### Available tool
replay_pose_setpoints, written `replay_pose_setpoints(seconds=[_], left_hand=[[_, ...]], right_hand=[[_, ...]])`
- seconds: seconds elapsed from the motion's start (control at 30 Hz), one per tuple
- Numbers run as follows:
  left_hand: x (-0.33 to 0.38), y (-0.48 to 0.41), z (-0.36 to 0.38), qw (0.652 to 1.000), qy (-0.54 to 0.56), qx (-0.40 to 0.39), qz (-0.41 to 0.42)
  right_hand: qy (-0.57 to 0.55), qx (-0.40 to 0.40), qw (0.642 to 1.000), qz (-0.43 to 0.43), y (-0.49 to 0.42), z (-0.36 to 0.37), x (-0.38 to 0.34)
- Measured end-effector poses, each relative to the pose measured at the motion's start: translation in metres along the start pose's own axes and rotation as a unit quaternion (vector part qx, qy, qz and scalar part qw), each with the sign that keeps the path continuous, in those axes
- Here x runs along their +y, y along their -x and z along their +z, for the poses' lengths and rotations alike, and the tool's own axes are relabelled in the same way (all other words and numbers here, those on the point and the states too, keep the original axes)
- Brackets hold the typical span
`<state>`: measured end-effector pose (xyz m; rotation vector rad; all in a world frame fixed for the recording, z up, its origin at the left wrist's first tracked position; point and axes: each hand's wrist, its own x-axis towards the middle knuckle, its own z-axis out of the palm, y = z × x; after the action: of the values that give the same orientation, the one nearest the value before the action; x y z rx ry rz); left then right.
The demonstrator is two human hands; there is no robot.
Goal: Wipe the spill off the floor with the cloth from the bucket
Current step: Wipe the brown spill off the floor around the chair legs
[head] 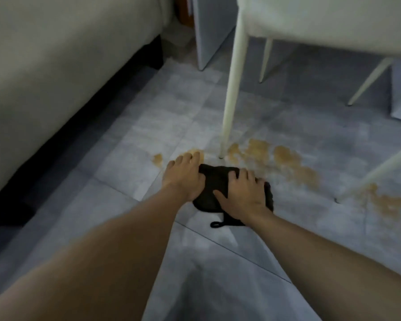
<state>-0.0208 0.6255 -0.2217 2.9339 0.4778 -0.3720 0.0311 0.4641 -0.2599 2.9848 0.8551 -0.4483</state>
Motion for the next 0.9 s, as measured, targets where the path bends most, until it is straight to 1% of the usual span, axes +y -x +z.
replay_pose_setpoints(seconds=[0.03,0.1,0.17,0.27,0.37,0.43,0.5,0.57,0.63,0.67,0.7,0.8,0.83,0.87,0.9], left_hand=[[-0.015,0.004,0.012,0.999,0.016,0.01,-0.029],[-0.041,0.014,0.039,0.996,0.032,0.004,-0.085],[-0.062,0.023,0.066,0.991,0.033,-0.01,-0.128],[-0.083,0.021,0.095,0.981,0.067,-0.008,-0.18],[-0.09,0.002,0.115,0.972,0.105,0.017,-0.212],[-0.091,-0.006,0.129,0.969,0.109,0.055,-0.216],[-0.092,-0.007,0.138,0.965,0.107,0.102,-0.218],[-0.096,-0.007,0.142,0.96,0.126,0.125,-0.218],[-0.098,-0.005,0.141,0.954,0.154,0.141,-0.215],[-0.099,-0.003,0.14,0.95,0.169,0.155,-0.213],[-0.099,-0.003,0.14,0.945,0.185,0.165,-0.213],[-0.097,-0.004,0.142,0.94,0.201,0.17,-0.219],[-0.096,-0.004,0.142,0.938,0.202,0.174,-0.222],[-0.096,-0.004,0.142,0.935,0.206,0.181,-0.223],[-0.097,-0.003,0.14,0.932,0.212,0.193,-0.221]], right_hand=[[0.005,-0.014,1.0,0.017,0.002,0.012,-0.01],[0.002,-0.046,0.997,0.058,0.0,0.03,-0.023],[-0.012,-0.044,0.996,0.082,-0.008,0.046,-0.03],[-0.03,0.014,0.995,0.098,-0.023,0.067,-0.041],[-0.082,0.115,0.984,0.105,-0.047,0.078,-0.056],[-0.092,0.146,0.98,0.097,-0.06,0.081,-0.071],[-0.081,0.174,0.979,0.065,-0.062,0.088,-0.082],[-0.063,0.193,0.979,0.0,-0.05,0.098,-0.078],[-0.042,0.188,0.979,-0.065,-0.038,0.102,-0.063],[-0.036,0.186,0.979,-0.075,-0.04,0.101,-0.057],[-0.032,0.189,0.979,-0.064,-0.045,0.098,-0.055],[-0.048,0.189,0.98,0.026,-0.079,0.087,-0.088],[-0.05,0.177,0.983,0.024,-0.087,0.086,-0.106],[-0.04,0.165,0.985,-0.008,-0.09,0.087,-0.122],[-0.029,0.158,0.985,-0.061,-0.09,0.091,-0.134]])
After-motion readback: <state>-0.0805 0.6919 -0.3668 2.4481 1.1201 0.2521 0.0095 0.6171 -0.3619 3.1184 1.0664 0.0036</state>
